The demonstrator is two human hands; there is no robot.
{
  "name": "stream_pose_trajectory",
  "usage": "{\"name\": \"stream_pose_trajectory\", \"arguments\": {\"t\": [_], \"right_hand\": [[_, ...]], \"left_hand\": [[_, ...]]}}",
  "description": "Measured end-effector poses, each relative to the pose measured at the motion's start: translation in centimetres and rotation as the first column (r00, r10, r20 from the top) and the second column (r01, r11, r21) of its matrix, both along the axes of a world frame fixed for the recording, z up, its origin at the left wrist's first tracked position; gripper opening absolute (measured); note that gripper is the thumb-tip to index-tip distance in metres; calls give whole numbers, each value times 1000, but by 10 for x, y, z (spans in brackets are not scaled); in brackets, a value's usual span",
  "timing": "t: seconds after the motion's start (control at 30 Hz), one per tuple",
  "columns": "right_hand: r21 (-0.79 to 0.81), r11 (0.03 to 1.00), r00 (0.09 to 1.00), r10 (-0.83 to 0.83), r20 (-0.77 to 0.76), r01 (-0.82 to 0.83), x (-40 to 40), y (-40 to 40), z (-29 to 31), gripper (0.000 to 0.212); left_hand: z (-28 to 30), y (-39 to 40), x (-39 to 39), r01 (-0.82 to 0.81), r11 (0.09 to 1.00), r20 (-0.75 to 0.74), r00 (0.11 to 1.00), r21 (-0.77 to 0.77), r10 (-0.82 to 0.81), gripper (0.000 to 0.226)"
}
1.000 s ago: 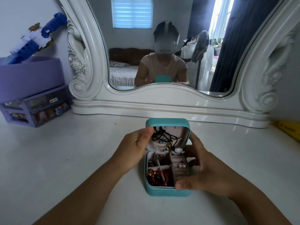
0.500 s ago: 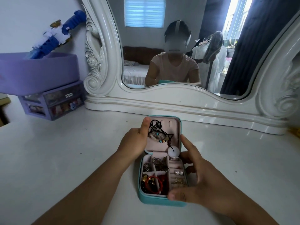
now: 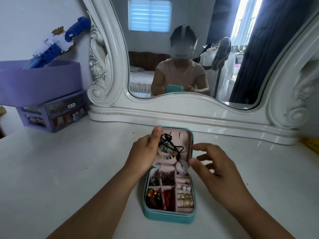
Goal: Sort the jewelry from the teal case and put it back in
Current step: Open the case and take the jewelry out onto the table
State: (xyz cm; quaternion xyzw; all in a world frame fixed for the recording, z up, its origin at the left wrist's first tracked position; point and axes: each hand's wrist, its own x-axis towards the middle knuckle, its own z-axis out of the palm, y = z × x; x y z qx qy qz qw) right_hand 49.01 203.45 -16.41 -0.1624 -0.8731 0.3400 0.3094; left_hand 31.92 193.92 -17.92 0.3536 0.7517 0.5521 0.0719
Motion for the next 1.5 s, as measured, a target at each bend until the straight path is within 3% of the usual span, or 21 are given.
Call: {"name": "stream_pose_trajectory", "arguments": {"t": [0.13, 0.2, 0.37, 0.43, 0.53, 0.8, 0.9, 0.97, 1.03, 1.2, 1.37, 1.43, 1.5], "right_hand": [[-4, 1000, 998, -25, -65, 25, -18, -2, 9, 6], [-56, 996, 991, -79, -107, 74, -31, -7, 16, 16], [3, 946, 941, -322, -104, 324, -63, -19, 14, 34], [24, 911, 910, -410, -64, 412, -69, -24, 16, 30], [31, 895, 895, -445, 24, 444, -73, -28, 19, 16], [147, 861, 861, -501, 89, 487, -73, -34, 14, 18], [-117, 898, 904, -427, 12, 425, -77, -31, 10, 6], [-411, 858, 924, -374, -84, 310, -78, -29, 11, 9], [-582, 794, 924, -338, -180, 178, -78, -28, 14, 13], [-554, 832, 925, -214, -313, 5, -68, -35, 24, 13], [-505, 863, 877, -228, -422, -18, -61, -30, 39, 16], [-526, 845, 847, -205, -490, -100, -57, -28, 48, 13], [-521, 834, 843, -141, -520, -182, -51, -28, 56, 12]], "left_hand": [[0, 0, -1, 52, 998, 154, 986, 45, -59, 81], [4, -2, 2, 70, 994, 225, 971, 84, -87, 84], [12, -6, 9, 91, 991, 268, 957, 101, -115, 68], [14, -7, 10, 85, 991, 286, 952, 99, -110, 54], [16, -7, 10, 92, 989, 356, 926, 118, -129, 38], [14, -14, 5, 186, 975, 437, 872, 119, -220, 25], [15, -15, 5, 188, 970, 464, 853, 153, -239, 24], [16, -14, 4, 188, 965, 493, 832, 182, -255, 32], [17, -15, 5, 200, 961, 484, 833, 191, -269, 37], [17, -16, 5, 150, 956, 448, 858, 251, -252, 34], [18, -16, 8, 141, 936, 412, 869, 323, -273, 17], [18, -16, 8, 153, 921, 347, 894, 359, -284, 25], [16, -17, 9, 170, 923, 181, 953, 346, -243, 43]]}}
